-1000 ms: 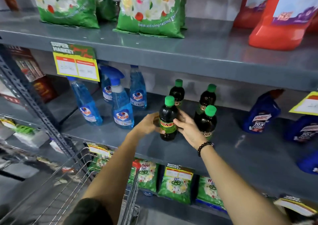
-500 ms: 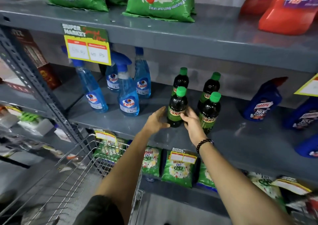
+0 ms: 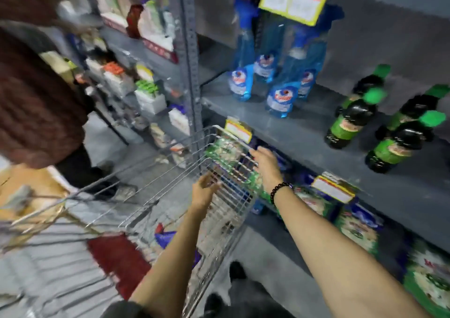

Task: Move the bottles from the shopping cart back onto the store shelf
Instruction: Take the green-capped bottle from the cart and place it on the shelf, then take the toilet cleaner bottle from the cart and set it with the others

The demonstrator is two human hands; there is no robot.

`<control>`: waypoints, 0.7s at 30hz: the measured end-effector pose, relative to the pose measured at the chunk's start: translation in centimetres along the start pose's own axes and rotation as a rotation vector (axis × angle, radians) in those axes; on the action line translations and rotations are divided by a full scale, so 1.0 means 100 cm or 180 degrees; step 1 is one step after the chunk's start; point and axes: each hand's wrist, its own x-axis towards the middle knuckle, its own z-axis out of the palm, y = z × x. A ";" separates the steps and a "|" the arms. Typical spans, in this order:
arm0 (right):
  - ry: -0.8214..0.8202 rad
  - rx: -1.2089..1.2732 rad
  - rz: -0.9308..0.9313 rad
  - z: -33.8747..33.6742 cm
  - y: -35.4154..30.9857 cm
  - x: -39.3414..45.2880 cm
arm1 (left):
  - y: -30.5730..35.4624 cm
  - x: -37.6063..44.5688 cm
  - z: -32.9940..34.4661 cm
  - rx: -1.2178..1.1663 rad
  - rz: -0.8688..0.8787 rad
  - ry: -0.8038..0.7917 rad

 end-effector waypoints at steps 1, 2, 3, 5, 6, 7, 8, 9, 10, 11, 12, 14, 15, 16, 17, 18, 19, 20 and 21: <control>-0.0298 -0.0232 0.0207 0.018 0.008 0.001 | -0.012 -0.004 -0.019 -0.0104 -0.0166 0.0217; -0.0574 -0.0506 0.0428 0.035 0.017 0.001 | -0.025 -0.008 -0.036 -0.0234 -0.0322 0.0430; -0.0823 -0.0800 0.0639 0.052 0.026 0.002 | -0.037 -0.011 -0.053 -0.0346 -0.0443 0.0641; -0.1284 -0.1287 0.1004 0.081 0.048 0.003 | -0.060 -0.017 -0.081 -0.0455 -0.0635 0.1028; -0.1480 -0.1486 0.1146 0.093 0.060 0.004 | -0.071 -0.018 -0.093 -0.0459 -0.0730 0.1195; -0.1654 -0.1677 0.1249 0.104 0.074 0.005 | -0.081 -0.019 -0.102 -0.0463 -0.0829 0.1317; -0.1823 -0.1855 0.1321 0.115 0.089 0.005 | -0.093 -0.018 -0.110 -0.0510 -0.0948 0.1402; -0.1974 -0.1986 0.1384 0.125 0.103 0.007 | -0.106 -0.015 -0.116 -0.0606 -0.1068 0.1461; -0.2077 -0.2077 0.1445 0.134 0.118 0.010 | -0.120 -0.012 -0.120 -0.0714 -0.1183 0.1527; -0.2147 -0.2169 0.1495 0.142 0.133 0.014 | -0.132 -0.008 -0.122 -0.0791 -0.1292 0.1623; -0.2219 -0.2287 0.1534 0.149 0.149 0.018 | -0.145 -0.003 -0.123 -0.0836 -0.1410 0.1749; -0.2335 -0.2497 0.1642 0.160 0.184 0.031 | -0.173 0.008 -0.124 -0.0972 -0.1608 0.1984; -0.2355 -0.2568 0.1721 0.164 0.202 0.037 | -0.188 0.015 -0.124 -0.1051 -0.1747 0.2046; -0.2359 -0.2630 0.1805 0.166 0.220 0.043 | -0.204 0.022 -0.124 -0.1102 -0.1893 0.2080; -0.2348 -0.2689 0.1897 0.167 0.236 0.048 | -0.220 0.027 -0.124 -0.1150 -0.1984 0.2114; -0.2330 -0.2749 0.1990 0.168 0.251 0.052 | -0.235 0.031 -0.124 -0.1182 -0.2025 0.2167; -0.2316 -0.2800 0.2054 0.169 0.264 0.056 | -0.247 0.034 -0.123 -0.1153 -0.2051 0.2208; -0.2317 -0.2835 0.2093 0.169 0.276 0.059 | -0.256 0.036 -0.121 -0.1085 -0.2078 0.2231; -0.2335 -0.2846 0.2118 0.169 0.285 0.062 | -0.266 0.039 -0.119 -0.1017 -0.2102 0.2241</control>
